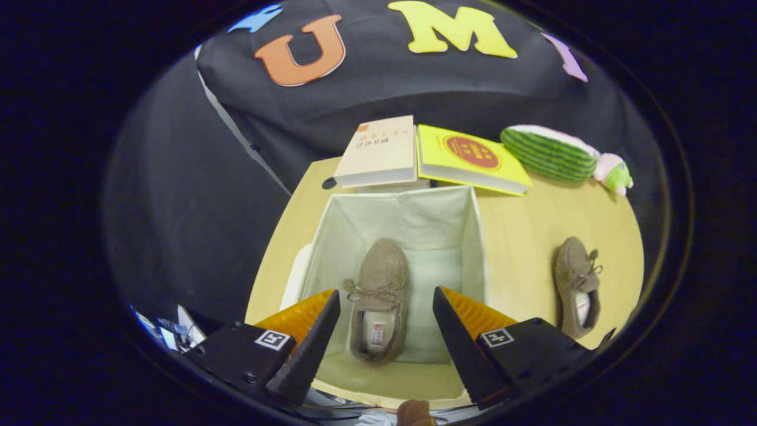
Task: Open the storage box then place both shoes into the box .Put the left shoe in first, then the right shoe, with the right side of both shoes facing outward in a uniform manner.
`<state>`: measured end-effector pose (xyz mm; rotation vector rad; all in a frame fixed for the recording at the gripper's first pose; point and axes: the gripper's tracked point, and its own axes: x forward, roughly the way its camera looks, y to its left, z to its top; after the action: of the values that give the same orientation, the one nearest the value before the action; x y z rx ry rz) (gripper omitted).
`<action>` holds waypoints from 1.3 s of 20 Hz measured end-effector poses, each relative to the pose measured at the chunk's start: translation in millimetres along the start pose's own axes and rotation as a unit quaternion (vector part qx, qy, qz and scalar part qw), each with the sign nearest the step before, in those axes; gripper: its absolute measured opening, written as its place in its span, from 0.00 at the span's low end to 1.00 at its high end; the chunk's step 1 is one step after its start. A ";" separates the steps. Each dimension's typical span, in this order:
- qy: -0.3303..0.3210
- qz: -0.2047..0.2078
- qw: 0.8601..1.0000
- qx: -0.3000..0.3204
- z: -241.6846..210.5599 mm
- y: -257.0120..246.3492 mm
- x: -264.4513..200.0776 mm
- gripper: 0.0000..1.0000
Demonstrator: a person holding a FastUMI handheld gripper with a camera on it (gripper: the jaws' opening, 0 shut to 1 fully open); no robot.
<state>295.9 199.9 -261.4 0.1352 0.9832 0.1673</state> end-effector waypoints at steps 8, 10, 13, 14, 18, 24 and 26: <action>-0.025 -0.002 0.999 -0.034 3.0 -45.5 -68.6 1.00; -0.025 -0.008 0.999 -0.030 2.3 -66.6 -76.6 1.00; -0.018 -0.023 0.999 -0.018 0.0 -104.5 -79.7 1.00; -0.015 -0.031 0.999 -0.013 -1.4 -118.9 -79.2 1.00; -0.003 -0.048 0.999 0.003 -9.8 -167.9 -79.0 1.00; 0.025 -0.084 0.996 0.024 -24.3 -247.8 -65.1 1.00; 0.047 -0.104 0.993 0.025 -34.9 -276.5 -58.4 1.00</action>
<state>256.9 -81.2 -285.1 0.0700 1.0893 -0.0435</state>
